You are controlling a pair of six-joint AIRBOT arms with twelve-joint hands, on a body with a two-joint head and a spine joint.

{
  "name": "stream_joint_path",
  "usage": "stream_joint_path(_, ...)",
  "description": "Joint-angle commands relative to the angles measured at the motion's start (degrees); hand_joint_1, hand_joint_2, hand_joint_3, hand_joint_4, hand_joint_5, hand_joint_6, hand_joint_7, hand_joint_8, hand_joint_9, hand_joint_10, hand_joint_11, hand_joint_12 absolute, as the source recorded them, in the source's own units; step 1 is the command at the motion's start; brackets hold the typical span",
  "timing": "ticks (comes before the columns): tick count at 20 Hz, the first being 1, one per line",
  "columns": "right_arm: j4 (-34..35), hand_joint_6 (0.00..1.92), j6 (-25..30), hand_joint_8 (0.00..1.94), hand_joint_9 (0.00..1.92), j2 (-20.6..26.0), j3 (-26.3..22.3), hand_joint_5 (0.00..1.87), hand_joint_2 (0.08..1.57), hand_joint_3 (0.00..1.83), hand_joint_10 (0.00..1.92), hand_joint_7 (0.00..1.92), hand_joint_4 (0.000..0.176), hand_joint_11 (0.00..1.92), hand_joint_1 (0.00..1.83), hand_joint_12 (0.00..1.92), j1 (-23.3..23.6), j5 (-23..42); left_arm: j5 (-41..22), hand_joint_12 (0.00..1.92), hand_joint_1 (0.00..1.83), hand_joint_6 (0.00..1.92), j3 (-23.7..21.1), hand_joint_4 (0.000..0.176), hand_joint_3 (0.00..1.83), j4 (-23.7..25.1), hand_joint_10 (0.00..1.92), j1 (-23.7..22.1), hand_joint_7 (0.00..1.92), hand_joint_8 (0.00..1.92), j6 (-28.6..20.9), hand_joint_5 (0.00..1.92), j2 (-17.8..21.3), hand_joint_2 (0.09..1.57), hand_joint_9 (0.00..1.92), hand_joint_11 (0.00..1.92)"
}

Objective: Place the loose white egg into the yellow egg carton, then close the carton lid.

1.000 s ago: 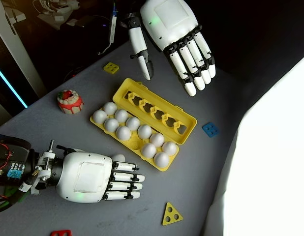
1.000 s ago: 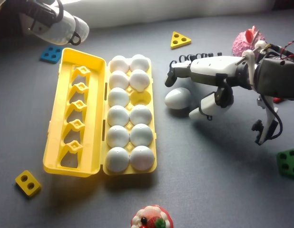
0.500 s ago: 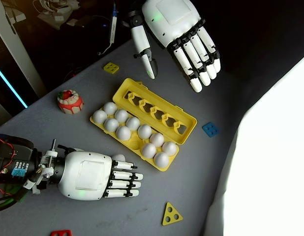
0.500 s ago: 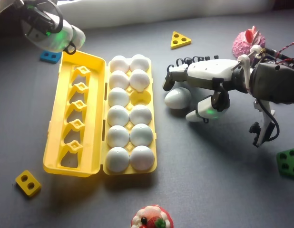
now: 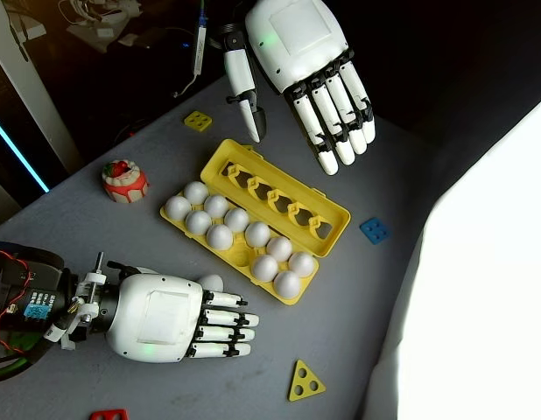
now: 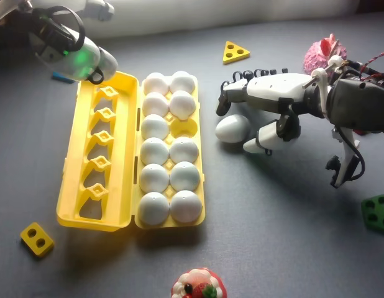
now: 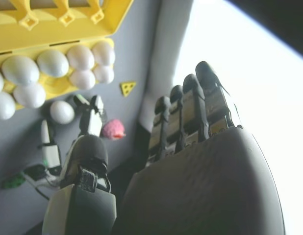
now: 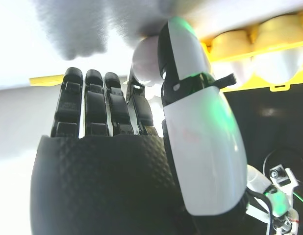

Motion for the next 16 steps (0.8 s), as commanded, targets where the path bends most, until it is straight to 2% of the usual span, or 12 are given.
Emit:
stream_joint_path(1,-0.15,0.92,-0.17,0.01,0.0,0.16,0.11,0.16,1.16,0.0,0.0,0.04,0.0,0.0,1.13,0.0,0.39,4.94,-3.33,0.55,0.22,0.01,0.32,0.0,0.0,2.01,0.01,-1.21,0.14,0.0,0.14,0.13,-0.19,1.34,0.13,0.0)
stream_joint_path(4,-0.15,0.93,-0.16,0.01,0.01,-0.07,0.07,0.23,1.16,0.0,0.0,0.08,0.0,0.0,1.13,0.0,0.38,4.94,-0.75,0.55,0.18,0.0,0.36,0.0,0.0,0.68,0.0,-1.63,0.12,0.0,2.85,0.11,-0.15,1.35,0.12,0.0)
stream_joint_path(6,-0.15,0.91,-0.15,0.01,0.04,-0.18,0.08,0.29,1.17,0.0,0.02,0.12,0.0,0.0,1.08,0.0,0.4,5.2,1.31,0.47,0.18,0.0,0.34,0.0,0.0,0.2,0.0,-1.21,0.1,0.0,5.47,0.1,-0.16,1.35,0.1,0.0)
stream_joint_path(9,-0.15,0.82,-0.15,0.0,0.04,-0.25,0.08,0.43,1.18,0.0,0.01,0.15,0.0,0.0,1.07,0.0,0.46,5.52,1.67,0.55,0.18,0.01,0.27,0.0,0.0,-0.55,0.01,-0.73,0.13,0.0,5.44,0.12,-0.11,1.35,0.13,0.0)
stream_joint_path(10,-0.15,0.81,-0.15,0.0,0.05,-0.27,0.07,0.46,1.2,0.0,0.01,0.15,0.0,0.0,1.03,0.0,0.47,5.62,1.7,0.51,0.15,0.0,0.28,0.0,0.0,-0.61,0.0,-0.73,0.11,0.0,5.01,0.1,-0.11,1.36,0.11,0.0)
stream_joint_path(11,-0.15,1.27,-0.15,0.01,0.08,-0.28,0.07,0.66,1.24,0.01,0.03,0.2,0.0,0.0,1.05,0.0,0.48,5.68,1.71,0.49,0.16,0.0,0.31,0.0,0.0,-0.61,0.0,-0.7,0.1,0.0,4.31,0.1,-0.11,1.35,0.11,0.0)
stream_joint_path(13,-0.15,1.27,-0.15,0.05,0.14,-0.34,0.07,0.78,1.22,0.0,0.05,0.32,0.0,0.0,1.1,0.0,0.49,5.8,1.72,0.49,0.15,0.0,0.43,0.0,0.0,-0.61,0.0,0.05,0.1,0.0,1.41,0.09,-0.08,1.36,0.1,0.0)
stream_joint_path(14,-0.15,1.19,-0.15,0.04,0.18,-0.37,0.07,0.85,1.19,0.0,0.08,0.43,0.0,0.0,1.12,0.13,0.49,5.87,1.85,0.5,0.19,0.01,0.47,0.0,0.0,-0.61,0.01,0.63,0.11,0.01,-0.75,0.1,-0.03,1.35,0.11,0.0)
stream_joint_path(15,-0.15,1.13,-0.15,0.04,0.23,-0.4,0.07,0.9,1.16,0.0,0.09,0.52,0.0,0.0,1.13,0.35,0.49,5.94,2.33,0.52,0.21,0.01,0.42,0.0,0.0,-0.62,0.01,0.91,0.12,0.01,-1.59,0.11,-0.01,1.35,0.12,0.0)
stream_joint_path(16,-0.15,1.13,-0.15,0.03,0.23,-0.43,0.07,0.9,1.16,0.0,0.09,0.55,0.0,0.0,1.13,0.43,0.48,5.99,2.76,0.54,0.22,0.01,0.3,0.0,0.0,-1.0,0.01,1.32,0.13,0.01,-1.93,0.12,-0.01,1.35,0.13,0.0)
